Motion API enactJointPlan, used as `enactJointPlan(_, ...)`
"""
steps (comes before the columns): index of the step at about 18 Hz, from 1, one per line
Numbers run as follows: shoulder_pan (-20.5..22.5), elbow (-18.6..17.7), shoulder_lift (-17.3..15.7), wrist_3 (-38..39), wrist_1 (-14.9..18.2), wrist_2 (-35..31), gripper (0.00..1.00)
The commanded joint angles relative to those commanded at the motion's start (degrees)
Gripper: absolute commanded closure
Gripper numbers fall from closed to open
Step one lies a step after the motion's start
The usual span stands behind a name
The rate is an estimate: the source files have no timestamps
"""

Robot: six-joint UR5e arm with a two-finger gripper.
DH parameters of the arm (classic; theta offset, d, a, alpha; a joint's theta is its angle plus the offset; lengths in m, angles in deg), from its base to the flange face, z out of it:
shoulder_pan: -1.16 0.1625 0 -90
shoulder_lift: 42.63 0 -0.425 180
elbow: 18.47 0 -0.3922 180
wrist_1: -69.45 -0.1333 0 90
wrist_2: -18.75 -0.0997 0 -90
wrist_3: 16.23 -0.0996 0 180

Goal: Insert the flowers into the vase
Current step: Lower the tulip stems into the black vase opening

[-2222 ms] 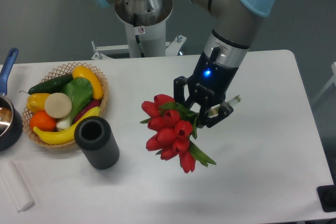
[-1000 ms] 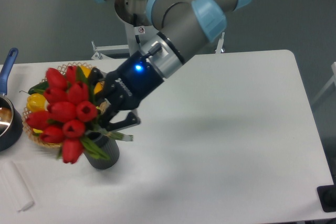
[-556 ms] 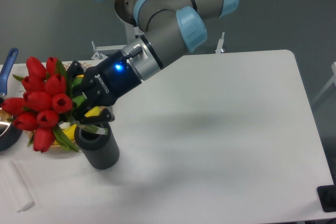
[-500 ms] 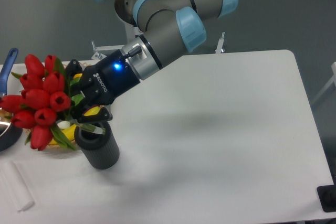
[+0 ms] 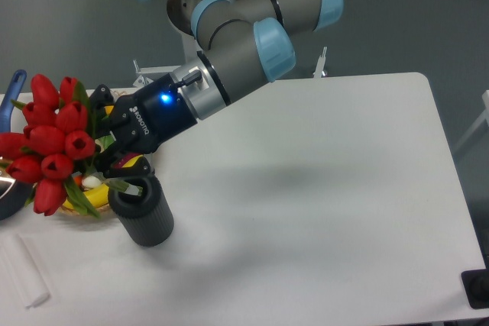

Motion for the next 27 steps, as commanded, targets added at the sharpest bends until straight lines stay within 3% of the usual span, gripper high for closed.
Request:
enactJointPlan(11,0.61,-2.03,2.2,-0.97,-0.88,2.11,0.66)
enactJointPlan(22,2.46,-8.26,2.81,-7.47,-1.23,1.5,0.65)
enactJointPlan(27,3.16,-8.8,2.81,-7.82,-1.23,0.71,0.65)
